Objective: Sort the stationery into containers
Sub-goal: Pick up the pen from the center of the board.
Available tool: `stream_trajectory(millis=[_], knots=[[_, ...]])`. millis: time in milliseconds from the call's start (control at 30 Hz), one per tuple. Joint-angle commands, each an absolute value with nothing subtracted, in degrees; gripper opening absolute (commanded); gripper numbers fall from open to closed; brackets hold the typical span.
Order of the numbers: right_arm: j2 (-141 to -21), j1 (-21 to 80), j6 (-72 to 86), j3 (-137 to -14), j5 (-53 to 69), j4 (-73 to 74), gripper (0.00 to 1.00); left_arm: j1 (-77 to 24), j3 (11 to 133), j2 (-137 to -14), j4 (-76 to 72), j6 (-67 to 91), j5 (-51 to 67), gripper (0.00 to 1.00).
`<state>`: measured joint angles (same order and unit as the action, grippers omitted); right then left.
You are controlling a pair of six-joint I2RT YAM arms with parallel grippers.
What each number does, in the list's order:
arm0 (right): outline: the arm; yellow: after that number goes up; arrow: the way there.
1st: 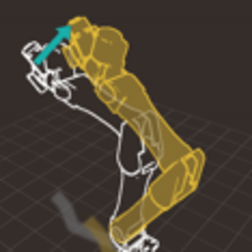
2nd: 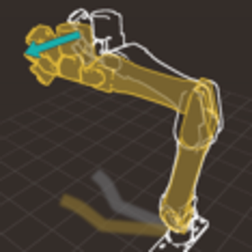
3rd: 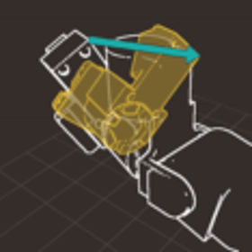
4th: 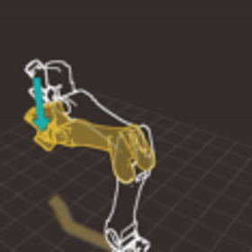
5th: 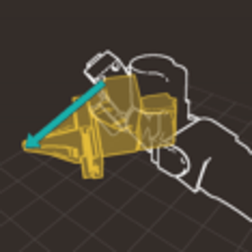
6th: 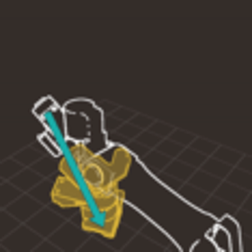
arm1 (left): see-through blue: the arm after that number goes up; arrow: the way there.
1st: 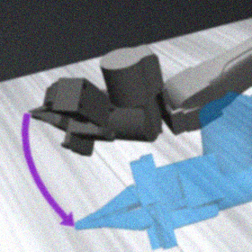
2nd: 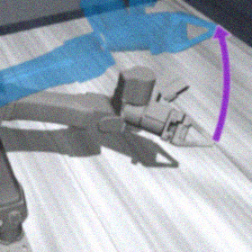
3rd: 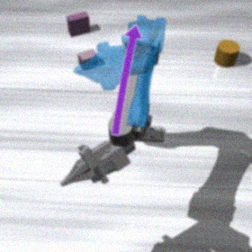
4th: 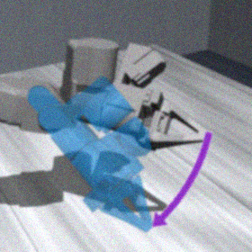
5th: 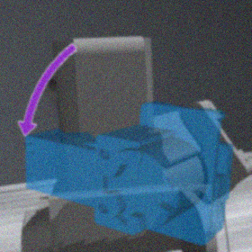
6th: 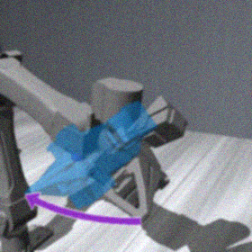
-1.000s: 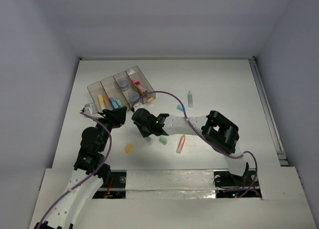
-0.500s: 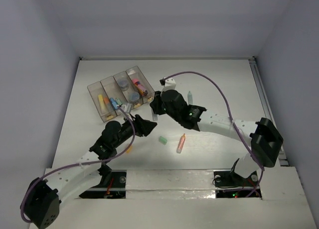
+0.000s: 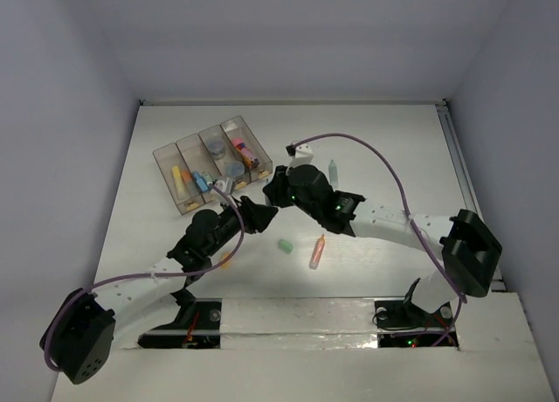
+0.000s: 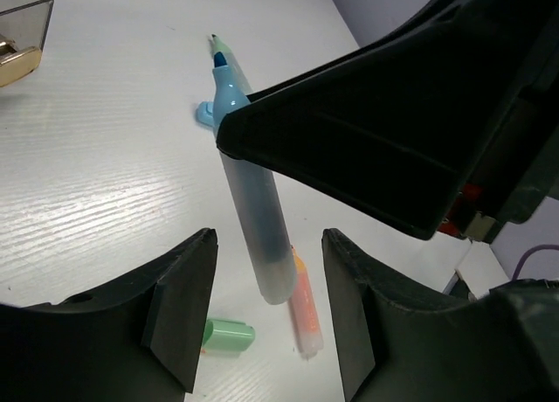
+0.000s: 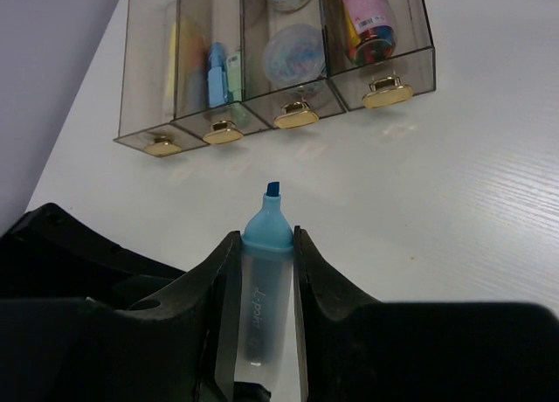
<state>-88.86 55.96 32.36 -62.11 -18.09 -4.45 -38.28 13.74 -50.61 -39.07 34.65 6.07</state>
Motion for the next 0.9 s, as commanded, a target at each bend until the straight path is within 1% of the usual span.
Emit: stream_trajectory(millis=[0,267,333,367,400,467,600,667,733,767,800,867], knots=[[-85.5,56.4,33.5,-61.3,-17.6,-9.8,0.03,-38.7,14.3,-52.1,-44.6,34.6,5.2,0.47],[-85.2,56.4,33.7,-60.3,-16.3,-11.2,0.03,-38.7,14.9,-55.2,-47.5,34.2,6.1,0.40],[-85.3,56.4,34.0,-60.1,-16.1,-11.2,0.03,-38.7,14.9,-55.5,-48.1,34.2,6.7,0.32],[-85.3,56.4,34.2,-59.9,-16.0,-11.2,0.03,-38.7,14.7,-55.5,-48.7,34.2,6.9,0.25],[-85.3,56.4,34.3,-59.8,-15.9,-11.2,0.03,-38.7,14.7,-55.3,-48.9,34.1,6.8,0.10],[-85.1,56.4,34.2,-59.3,-16.3,-11.1,0.03,-38.7,14.7,-54.8,-48.2,33.8,6.1,0.00],[-84.5,56.4,34.3,-58.4,-17.0,-9.8,0.04,-38.7,14.6,-53.8,-46.9,32.1,6.2,0.00],[-83.8,55.8,34.1,-57.8,-16.4,-8.0,0.17,-38.7,14.7,-53.3,-45.6,31.1,6.2,0.00],[-81.6,53.9,33.2,-56.9,-15.4,-6.0,0.34,-38.7,14.6,-52.2,-44.0,29.8,6.2,0.00],[-80.7,53.0,33.0,-56.3,-15.5,-5.4,0.50,-38.7,14.5,-51.9,-43.4,29.4,5.8,0.00],[-79.6,52.0,32.0,-55.5,-15.4,-4.9,0.56,-38.7,14.7,-51.6,-42.8,28.8,5.5,0.00],[-76.0,47.3,31.0,-52.8,-12.8,-4.2,0.63,-38.7,14.9,-51.5,-41.1,27.4,4.6,0.00]])
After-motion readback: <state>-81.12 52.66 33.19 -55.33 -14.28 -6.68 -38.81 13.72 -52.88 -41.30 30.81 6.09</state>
